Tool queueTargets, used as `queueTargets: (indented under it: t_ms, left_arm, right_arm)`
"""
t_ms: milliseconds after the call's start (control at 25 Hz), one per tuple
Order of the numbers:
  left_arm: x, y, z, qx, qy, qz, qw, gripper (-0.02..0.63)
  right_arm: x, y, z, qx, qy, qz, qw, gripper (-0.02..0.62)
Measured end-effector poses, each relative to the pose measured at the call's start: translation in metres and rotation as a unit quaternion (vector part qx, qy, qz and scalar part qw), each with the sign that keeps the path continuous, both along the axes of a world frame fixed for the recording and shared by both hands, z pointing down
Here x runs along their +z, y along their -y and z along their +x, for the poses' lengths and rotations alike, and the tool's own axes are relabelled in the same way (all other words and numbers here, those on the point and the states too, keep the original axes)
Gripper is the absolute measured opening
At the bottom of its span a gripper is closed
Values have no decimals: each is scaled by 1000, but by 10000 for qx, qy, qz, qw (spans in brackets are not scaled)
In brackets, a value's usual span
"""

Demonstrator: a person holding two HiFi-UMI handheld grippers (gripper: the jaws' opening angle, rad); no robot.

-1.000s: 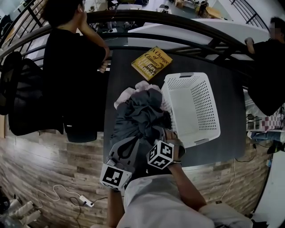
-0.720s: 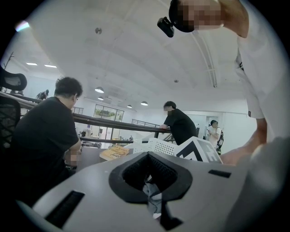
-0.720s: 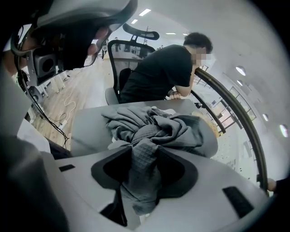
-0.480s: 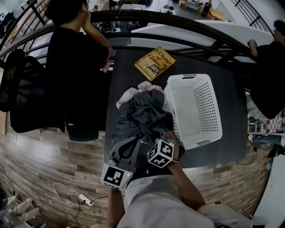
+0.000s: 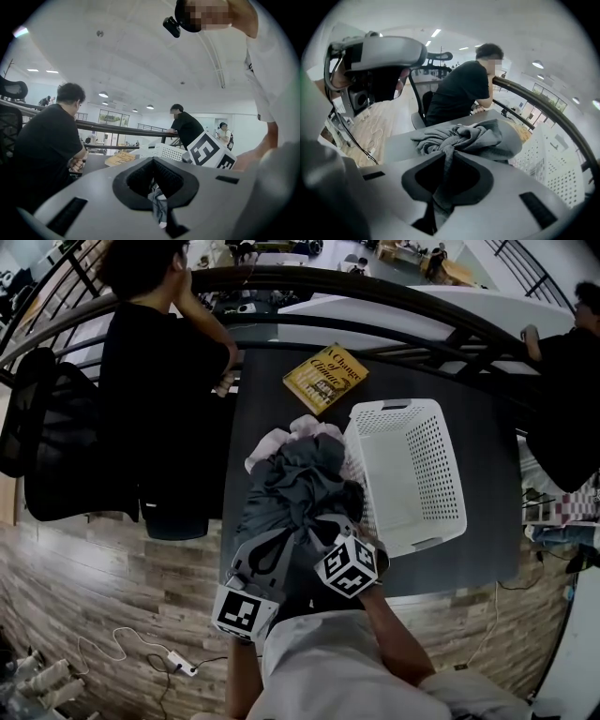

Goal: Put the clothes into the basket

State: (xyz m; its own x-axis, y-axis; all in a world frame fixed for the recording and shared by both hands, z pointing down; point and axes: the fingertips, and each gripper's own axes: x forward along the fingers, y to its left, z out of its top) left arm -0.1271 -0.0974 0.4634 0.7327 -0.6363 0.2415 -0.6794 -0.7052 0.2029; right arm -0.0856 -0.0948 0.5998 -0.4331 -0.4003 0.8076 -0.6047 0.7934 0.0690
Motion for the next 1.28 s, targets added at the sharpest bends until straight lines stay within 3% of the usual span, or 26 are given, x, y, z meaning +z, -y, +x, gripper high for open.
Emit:
queueTargets:
  t_ms: [440, 800, 1080, 1280]
  left_arm:
    - [-12, 7, -2, 14, 74, 166, 9998, 2]
    - [-25, 9, 4, 98, 70, 343, 9993, 2]
    - [-40, 8, 9, 170, 2, 452, 9988, 2]
    - [-57, 8, 13, 235, -92, 570, 9981, 2]
  right_arm:
    - [-39, 10, -2, 508, 1497, -51, 9874, 54]
    - [-84, 16, -3, 591, 2270, 199, 9719, 51]
    - [-121, 17, 2, 717, 2806, 418, 9562, 51]
    - [-147, 18, 9, 903, 3390, 515, 9350, 51]
